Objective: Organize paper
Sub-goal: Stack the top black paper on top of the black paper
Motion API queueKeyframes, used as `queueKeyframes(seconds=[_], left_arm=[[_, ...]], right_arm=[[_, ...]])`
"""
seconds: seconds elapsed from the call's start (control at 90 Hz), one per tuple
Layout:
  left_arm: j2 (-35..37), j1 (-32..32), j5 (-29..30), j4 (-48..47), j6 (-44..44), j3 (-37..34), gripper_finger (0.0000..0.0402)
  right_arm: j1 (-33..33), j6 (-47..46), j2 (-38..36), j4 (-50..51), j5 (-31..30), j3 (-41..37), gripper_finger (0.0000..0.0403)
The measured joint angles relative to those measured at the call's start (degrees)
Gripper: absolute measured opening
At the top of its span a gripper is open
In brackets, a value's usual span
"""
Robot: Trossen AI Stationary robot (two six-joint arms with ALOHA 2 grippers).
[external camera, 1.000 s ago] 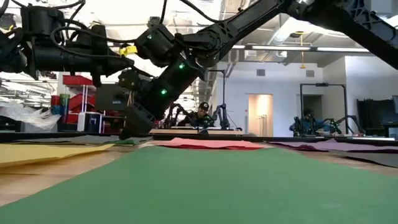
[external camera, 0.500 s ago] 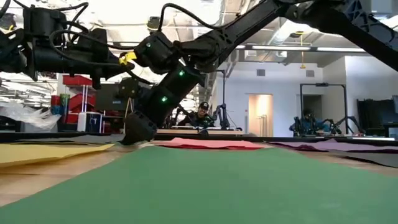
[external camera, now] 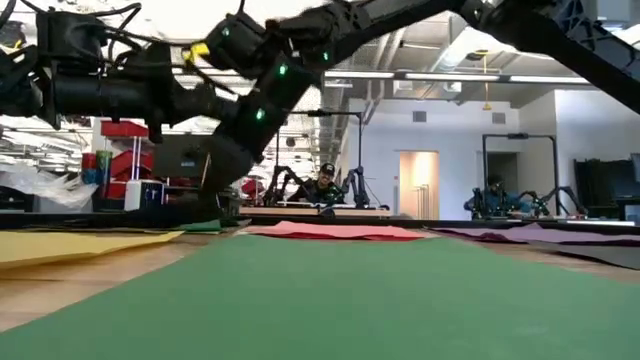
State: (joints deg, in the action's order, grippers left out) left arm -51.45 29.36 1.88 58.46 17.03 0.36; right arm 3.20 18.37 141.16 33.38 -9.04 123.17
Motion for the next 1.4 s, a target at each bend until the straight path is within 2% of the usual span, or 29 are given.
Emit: queueKeyframes(seconds=[0.144, 0.356, 0.656, 0.878, 1.033, 1.2, 1.4], left_arm=[[1.58, 0.0, -1.37, -0.62, 0.64, 0.0, 0.0], [2.81, 0.0, -0.78, -2.38, 0.62, 0.0, 0.0], [2.76, 0.0, -1.06, -2.51, 0.66, 0.0, 0.0], [2.76, 0.0, -1.09, -3.86, 0.66, 0.0, 0.0], [2.76, 0.0, -1.09, -3.87, 0.68, 0.0, 0.0], [2.76, 0.0, -1.09, -3.85, 0.7, 0.0, 0.0], [2.76, 0.0, -0.05, -3.83, 0.23, 0.0, 0.0]], right_arm=[[-0.95, -2.73, -0.91, 13.07, -0.03, 3.84, 0.0], [-4.57, -2.97, -8.26, 23.26, 0.19, 4.17, 0.0], [-9.52, -6.79, -14.4, 41.86, 1.72, 2.89, 0.0], [-16.07, -13.69, -20.86, 45.09, 4.82, -9.38, 0.0], [-20.88, -21.3, -28.07, 43.57, 8.9, -21.25, 0.0], [-26.34, -27.4, -36.46, 42.66, 10.41, -33.36, 0.0], [-32.51, -34.39, -42.7, 41.67, 14.18, -44.53, 0.0]])
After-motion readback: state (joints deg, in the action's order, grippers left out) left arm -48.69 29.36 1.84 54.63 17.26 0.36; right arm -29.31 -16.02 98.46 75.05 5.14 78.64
